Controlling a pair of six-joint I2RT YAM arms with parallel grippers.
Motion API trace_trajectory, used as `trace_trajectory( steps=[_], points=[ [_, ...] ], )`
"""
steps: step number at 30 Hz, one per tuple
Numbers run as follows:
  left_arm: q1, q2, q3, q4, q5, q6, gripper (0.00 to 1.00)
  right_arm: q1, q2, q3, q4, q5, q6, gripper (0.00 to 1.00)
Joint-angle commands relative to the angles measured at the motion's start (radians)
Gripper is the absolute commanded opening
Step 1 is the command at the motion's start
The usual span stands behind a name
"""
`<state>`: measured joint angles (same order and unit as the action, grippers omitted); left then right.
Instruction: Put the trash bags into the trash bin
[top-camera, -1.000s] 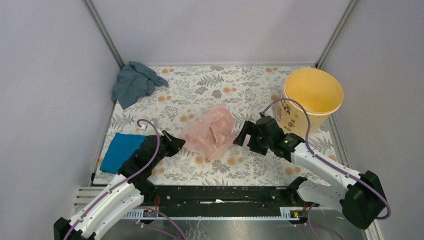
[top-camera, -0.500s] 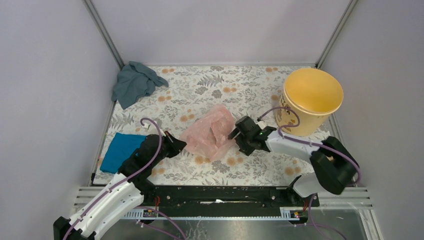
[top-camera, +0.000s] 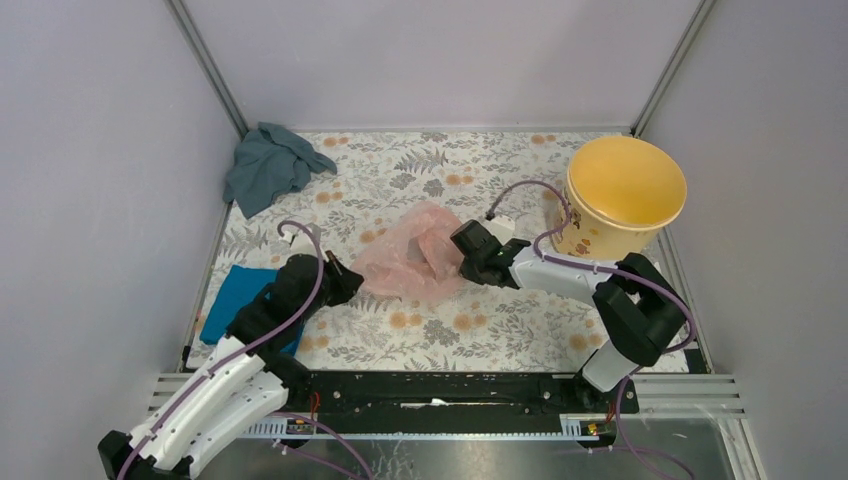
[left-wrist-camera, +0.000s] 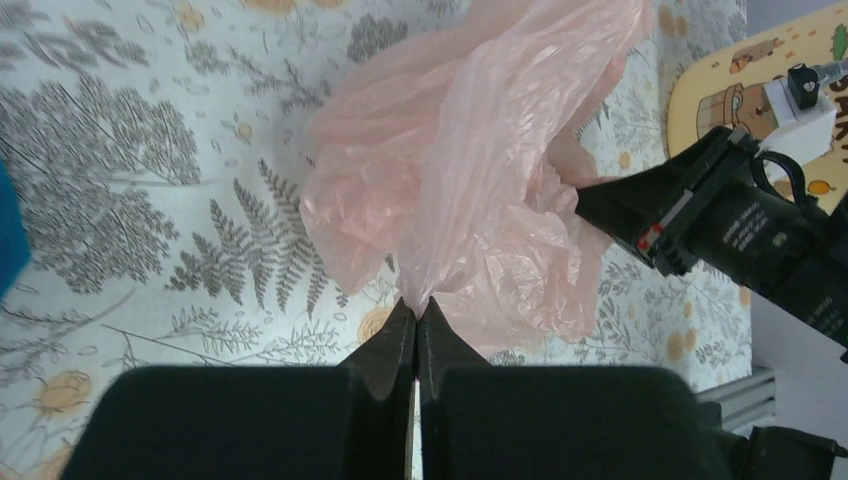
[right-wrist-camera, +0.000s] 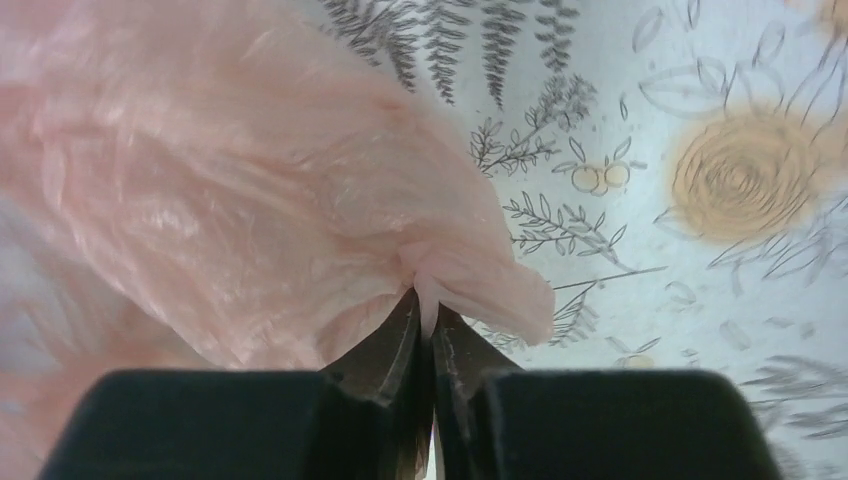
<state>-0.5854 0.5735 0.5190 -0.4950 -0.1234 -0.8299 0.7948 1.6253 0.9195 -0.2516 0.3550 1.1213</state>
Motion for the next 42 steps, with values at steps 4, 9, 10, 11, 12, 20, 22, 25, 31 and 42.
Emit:
trace_trajectory(
  steps=[4,9,10,11,12,20,22,25,31,42],
  points=[
    [0.015,0.177,0.206,-0.041,-0.133,0.122,0.00,0.004,-0.073,0.056,0.032,-0.066,-0.630,0.28],
    [0.025,0.158,0.216,-0.057,-0.170,0.104,0.00,-0.020,-0.091,0.002,0.113,-0.129,-0.566,0.65],
    [0.025,0.145,0.203,-0.058,-0.175,0.094,0.00,-0.021,-0.085,0.006,0.118,-0.156,-0.561,0.70],
    [0.025,0.127,0.184,-0.054,-0.174,0.076,0.00,-0.020,-0.077,0.013,0.117,-0.177,-0.560,0.77],
    [0.025,0.107,0.162,-0.045,-0.170,0.064,0.00,-0.022,-0.071,0.020,0.109,-0.187,-0.554,0.82],
    [0.025,-0.012,0.013,0.006,-0.126,-0.046,0.00,-0.087,-0.062,-0.017,0.098,-0.272,-0.309,1.00],
    [0.026,-0.019,0.014,0.004,-0.123,-0.036,0.00,-0.086,-0.034,-0.008,0.086,-0.250,-0.230,1.00],
    [0.025,-0.016,0.021,0.005,-0.107,-0.007,0.00,-0.085,0.020,0.019,0.072,-0.234,-0.142,0.84],
    [0.025,-0.017,0.024,-0.003,-0.087,0.050,0.00,-0.082,0.094,-0.007,0.087,-0.201,0.025,0.74],
    [0.025,-0.030,0.008,0.030,-0.024,0.058,0.00,-0.075,0.089,-0.019,0.105,-0.140,0.184,0.41]
  ],
)
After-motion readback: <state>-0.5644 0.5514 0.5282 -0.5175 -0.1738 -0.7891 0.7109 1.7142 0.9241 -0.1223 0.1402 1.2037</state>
